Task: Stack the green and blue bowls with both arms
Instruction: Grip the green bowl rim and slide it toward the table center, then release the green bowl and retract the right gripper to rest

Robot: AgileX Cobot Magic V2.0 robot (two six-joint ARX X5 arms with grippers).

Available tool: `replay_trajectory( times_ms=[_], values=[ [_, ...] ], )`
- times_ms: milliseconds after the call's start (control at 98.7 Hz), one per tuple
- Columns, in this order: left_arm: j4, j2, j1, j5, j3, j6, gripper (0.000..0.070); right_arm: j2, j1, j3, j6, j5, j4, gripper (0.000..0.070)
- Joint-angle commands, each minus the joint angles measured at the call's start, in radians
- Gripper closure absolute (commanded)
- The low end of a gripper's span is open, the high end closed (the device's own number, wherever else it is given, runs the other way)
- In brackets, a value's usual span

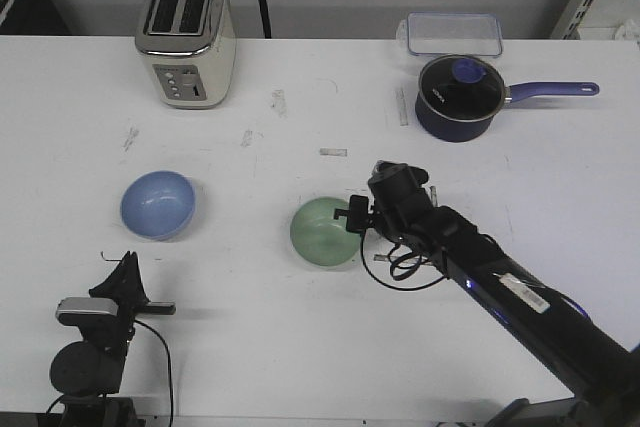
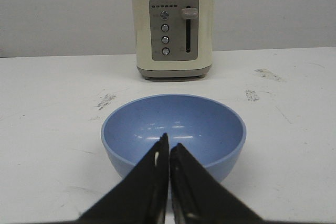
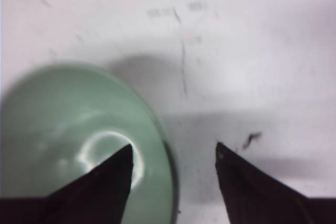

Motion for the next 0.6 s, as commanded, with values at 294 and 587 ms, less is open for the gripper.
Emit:
replay_trajectory(
  times_ms=[294, 587],
  values=[
    [0.013, -0.002, 0.0, 0.0, -0.022, 0.005, 0.0699, -0.144, -0.157, -0.027, -0.536, 0.072, 0.116, 0.0461],
    [0.013, -0.002, 0.0, 0.0, -0.022, 0.005, 0.0699, -0.328, -0.345, -0.246, -0.782, 0.003, 0.452, 0.0692]
  ],
)
